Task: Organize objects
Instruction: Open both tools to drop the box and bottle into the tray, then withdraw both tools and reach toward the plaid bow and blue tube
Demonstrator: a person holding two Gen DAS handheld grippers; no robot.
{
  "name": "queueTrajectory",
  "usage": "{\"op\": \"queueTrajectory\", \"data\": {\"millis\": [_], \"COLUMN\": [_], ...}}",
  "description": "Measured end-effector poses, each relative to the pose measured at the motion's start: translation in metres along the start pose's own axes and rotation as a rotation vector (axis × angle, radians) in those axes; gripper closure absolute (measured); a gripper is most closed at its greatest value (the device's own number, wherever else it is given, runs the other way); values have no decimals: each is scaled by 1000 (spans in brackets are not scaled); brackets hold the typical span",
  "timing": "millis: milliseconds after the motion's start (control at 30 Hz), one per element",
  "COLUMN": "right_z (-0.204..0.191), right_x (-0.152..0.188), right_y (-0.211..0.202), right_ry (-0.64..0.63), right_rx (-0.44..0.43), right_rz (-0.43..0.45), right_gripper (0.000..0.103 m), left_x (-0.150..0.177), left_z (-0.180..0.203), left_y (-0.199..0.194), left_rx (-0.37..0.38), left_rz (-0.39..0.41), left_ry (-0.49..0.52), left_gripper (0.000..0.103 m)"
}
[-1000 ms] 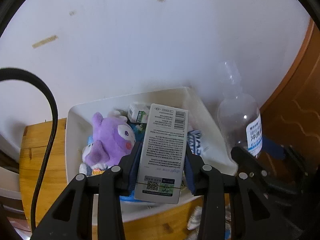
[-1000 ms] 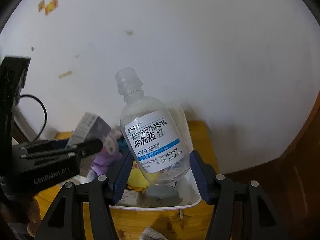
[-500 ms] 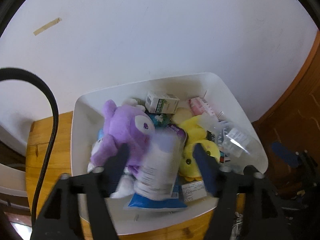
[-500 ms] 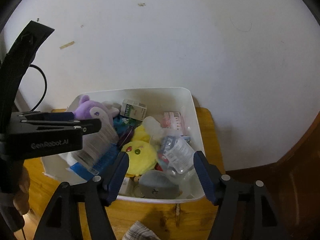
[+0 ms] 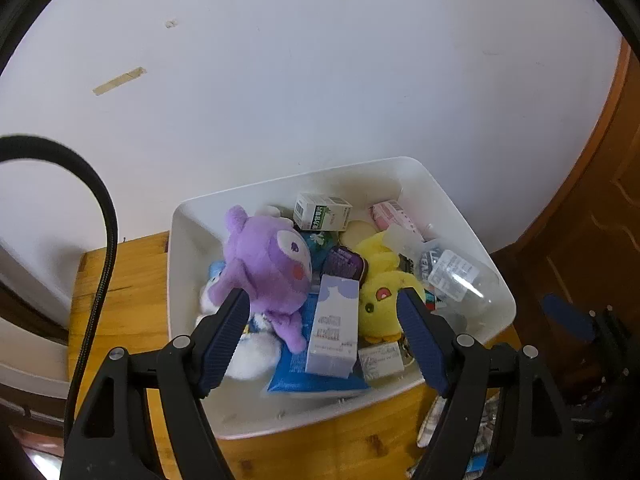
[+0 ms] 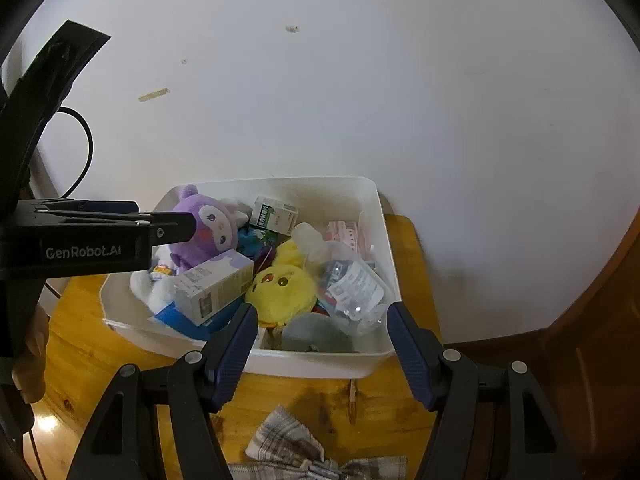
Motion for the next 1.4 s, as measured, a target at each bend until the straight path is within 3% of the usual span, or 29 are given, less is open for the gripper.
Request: {"op": "queueTrajectory", "data": {"millis": [367, 800, 1133, 1400], "right_z": [-4, -4, 0, -4], "right_x": [3, 15, 58, 102], "right_y": [-52, -147, -207, -208], "right_ry": [-6, -18, -7, -26], "right_rx": [21, 56, 76, 65], "right_rz": [43, 131, 171, 150], "right_gripper": [35, 35, 35, 35], "left_x": [13, 39, 74, 100], "left_z": [2, 20, 53, 75], "left_y": [-61, -156, -200, -206], "left_rx": [-11, 35, 87, 121], "left_rz": [41, 114, 140, 136], "left_ry": [26, 71, 178, 289], "left_gripper": [24, 24, 24, 24]}}
Point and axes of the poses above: each gripper's, at about its wrist camera, not at the fingertips, and y roughly the way its jaws point, z to its right, x to its underside, the point moved 5 cm from there along y, roughly the way its jaws point, and after that the axes turned 12 degrees about -y, right-handed, at the moved point
